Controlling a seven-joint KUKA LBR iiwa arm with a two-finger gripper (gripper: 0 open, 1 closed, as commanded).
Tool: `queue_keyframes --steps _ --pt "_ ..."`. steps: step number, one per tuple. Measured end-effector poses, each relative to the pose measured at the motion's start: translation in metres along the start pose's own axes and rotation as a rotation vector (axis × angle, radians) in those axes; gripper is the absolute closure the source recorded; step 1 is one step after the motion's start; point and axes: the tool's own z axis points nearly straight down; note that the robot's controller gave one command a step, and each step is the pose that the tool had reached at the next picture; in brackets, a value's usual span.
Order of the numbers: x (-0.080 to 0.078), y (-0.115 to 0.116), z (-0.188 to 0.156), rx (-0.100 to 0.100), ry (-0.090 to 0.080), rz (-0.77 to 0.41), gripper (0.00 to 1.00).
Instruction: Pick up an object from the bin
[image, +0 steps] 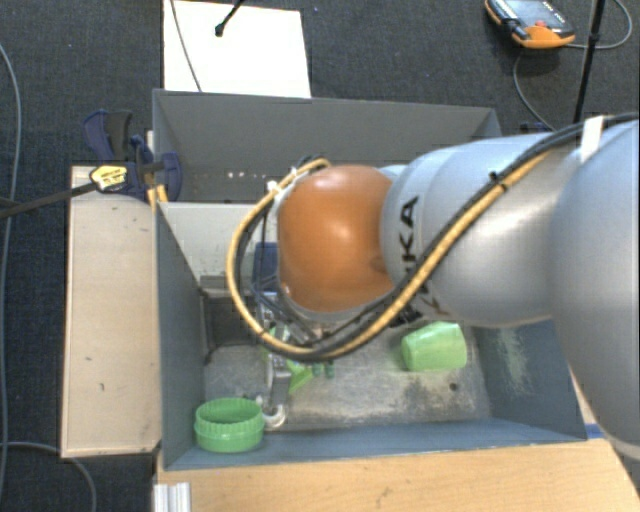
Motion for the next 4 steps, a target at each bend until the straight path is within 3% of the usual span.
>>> queue_keyframes --steps 1,2,3,4 --pt "-0.018 0.011 0.026 -0.008 -0.025 -0.073 0.0" --pt "-0.005 0.019 0.068 -0.002 -0.007 -0.29 0.0" --pt "0.003 0.022 0.079 -0.001 -0.01 -0.405 0.0" --pt "0.001 0.043 0.106 -0.004 -0.01 -0.416 1.0"
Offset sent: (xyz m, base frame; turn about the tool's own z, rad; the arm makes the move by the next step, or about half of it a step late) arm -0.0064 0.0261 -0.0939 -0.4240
